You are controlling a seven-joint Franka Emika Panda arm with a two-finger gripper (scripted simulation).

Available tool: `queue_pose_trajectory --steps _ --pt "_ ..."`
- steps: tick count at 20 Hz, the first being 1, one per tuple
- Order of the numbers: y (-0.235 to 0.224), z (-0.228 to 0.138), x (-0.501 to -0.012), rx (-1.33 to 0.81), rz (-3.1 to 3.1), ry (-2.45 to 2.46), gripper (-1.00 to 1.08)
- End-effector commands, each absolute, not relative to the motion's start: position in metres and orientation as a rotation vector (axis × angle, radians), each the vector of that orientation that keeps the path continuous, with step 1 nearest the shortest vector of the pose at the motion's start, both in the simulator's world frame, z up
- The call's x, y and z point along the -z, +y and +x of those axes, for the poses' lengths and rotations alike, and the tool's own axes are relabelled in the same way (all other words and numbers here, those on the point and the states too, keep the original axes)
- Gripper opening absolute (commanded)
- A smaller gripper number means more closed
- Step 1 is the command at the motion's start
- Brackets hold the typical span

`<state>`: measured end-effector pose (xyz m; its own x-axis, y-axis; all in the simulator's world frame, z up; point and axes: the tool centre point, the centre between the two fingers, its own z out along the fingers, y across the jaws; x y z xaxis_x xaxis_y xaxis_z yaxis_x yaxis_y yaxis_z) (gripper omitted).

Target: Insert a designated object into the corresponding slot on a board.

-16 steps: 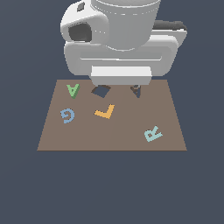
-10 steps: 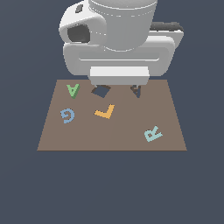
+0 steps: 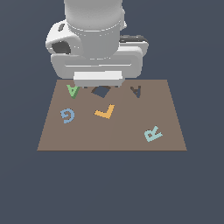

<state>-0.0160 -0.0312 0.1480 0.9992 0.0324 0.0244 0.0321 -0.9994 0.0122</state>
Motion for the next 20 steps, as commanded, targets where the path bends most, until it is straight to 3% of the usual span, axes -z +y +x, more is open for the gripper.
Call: queue_pose_trajectory --steps 1,11,20 --pt "-0.050 -0.027 -0.134 -0.032 3.130 0.065 1.00" --pt "-0.125 -0.066 -0.075 -0.010 3.135 0.133 1.00" --pt "-0.154 -0.078 -0.052 -0.001 3.137 0.159 1.00"
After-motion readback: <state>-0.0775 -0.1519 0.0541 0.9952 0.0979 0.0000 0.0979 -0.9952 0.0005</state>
